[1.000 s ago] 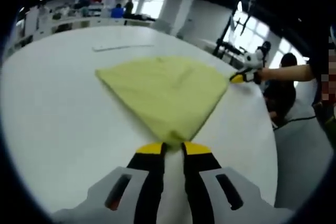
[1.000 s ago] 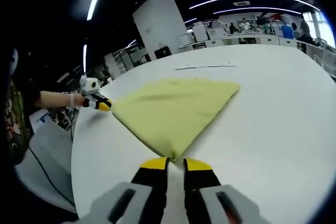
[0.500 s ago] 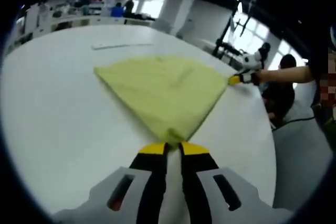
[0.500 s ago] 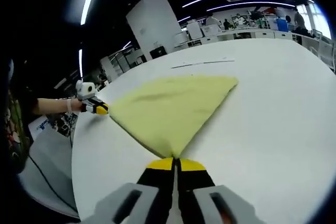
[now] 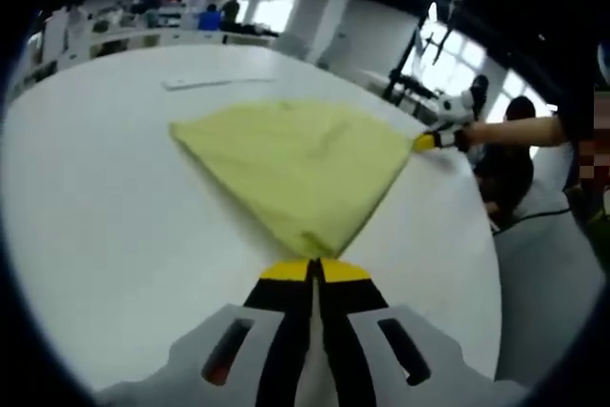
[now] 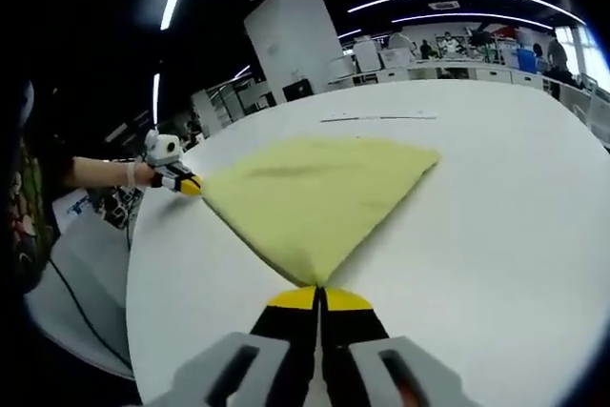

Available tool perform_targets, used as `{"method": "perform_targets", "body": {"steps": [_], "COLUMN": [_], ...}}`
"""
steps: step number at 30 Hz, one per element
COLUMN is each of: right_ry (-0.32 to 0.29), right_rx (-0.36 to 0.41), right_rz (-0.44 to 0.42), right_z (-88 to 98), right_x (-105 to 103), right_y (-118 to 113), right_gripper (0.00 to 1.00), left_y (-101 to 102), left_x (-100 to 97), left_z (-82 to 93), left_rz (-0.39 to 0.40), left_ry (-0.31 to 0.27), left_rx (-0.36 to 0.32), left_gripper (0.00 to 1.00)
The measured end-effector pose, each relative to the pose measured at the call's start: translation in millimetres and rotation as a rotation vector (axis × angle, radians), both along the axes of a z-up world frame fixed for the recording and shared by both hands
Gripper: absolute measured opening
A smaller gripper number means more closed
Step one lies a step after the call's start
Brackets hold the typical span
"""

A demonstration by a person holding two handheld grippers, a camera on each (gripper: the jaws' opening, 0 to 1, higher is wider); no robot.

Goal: Fold the garment on the visible template until the final outline fits inside the template.

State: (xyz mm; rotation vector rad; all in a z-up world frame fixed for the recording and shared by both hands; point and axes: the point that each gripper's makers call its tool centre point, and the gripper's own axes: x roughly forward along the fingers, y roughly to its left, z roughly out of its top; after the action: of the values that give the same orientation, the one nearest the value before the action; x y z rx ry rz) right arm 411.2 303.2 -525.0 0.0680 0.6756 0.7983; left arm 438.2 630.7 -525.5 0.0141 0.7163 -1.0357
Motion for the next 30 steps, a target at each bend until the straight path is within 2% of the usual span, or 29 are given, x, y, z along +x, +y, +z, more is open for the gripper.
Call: {"method": "perform_targets", "body": {"steps": [3, 5, 9, 12, 14, 21, 30], "right_ry": [-0.022, -0.055, -0.084, -0.078, -0.08, -0.07, -0.064], "right_rx": [-0.009, -0.042, -0.067, -0.057, -0.082, -0.094, -0.078], "right_rz": [0.033, 0.091, 0.164, 0.184, 0.213, 0.219, 0.202], "right_z": [2.8, 3.5, 5.5, 7.0, 4.6, 1.5, 1.6], "right_x": [0, -3, -7, -10, -14, -17, -20], "right_y": [-1, -2, -2, 0, 0, -3, -5], "right_gripper": [0.0, 0.0, 0.0, 0.0, 0.0, 0.0, 0.0], "left_y": [3, 6, 10, 10, 10, 10, 9], "left_x": [0.9, 0.8, -0.8, -4.0, -5.9, -16.8, -28.4], "left_z": [2.2, 2.2, 2.4, 0.2, -0.8, -3.9, -7.8], "left_rz": [0.0, -0.003, 0.004, -0.003, -0.007, -0.035, -0.079], "left_ry": [-0.008, -0.007, -0.001, 0.005, 0.01, 0.037, 0.035], "left_rx": [0.006, 0.011, 0.004, 0.007, 0.009, 0.01, 0.024], "left_gripper": [0.0, 0.0, 0.0, 0.0, 0.0, 0.0, 0.0]}}
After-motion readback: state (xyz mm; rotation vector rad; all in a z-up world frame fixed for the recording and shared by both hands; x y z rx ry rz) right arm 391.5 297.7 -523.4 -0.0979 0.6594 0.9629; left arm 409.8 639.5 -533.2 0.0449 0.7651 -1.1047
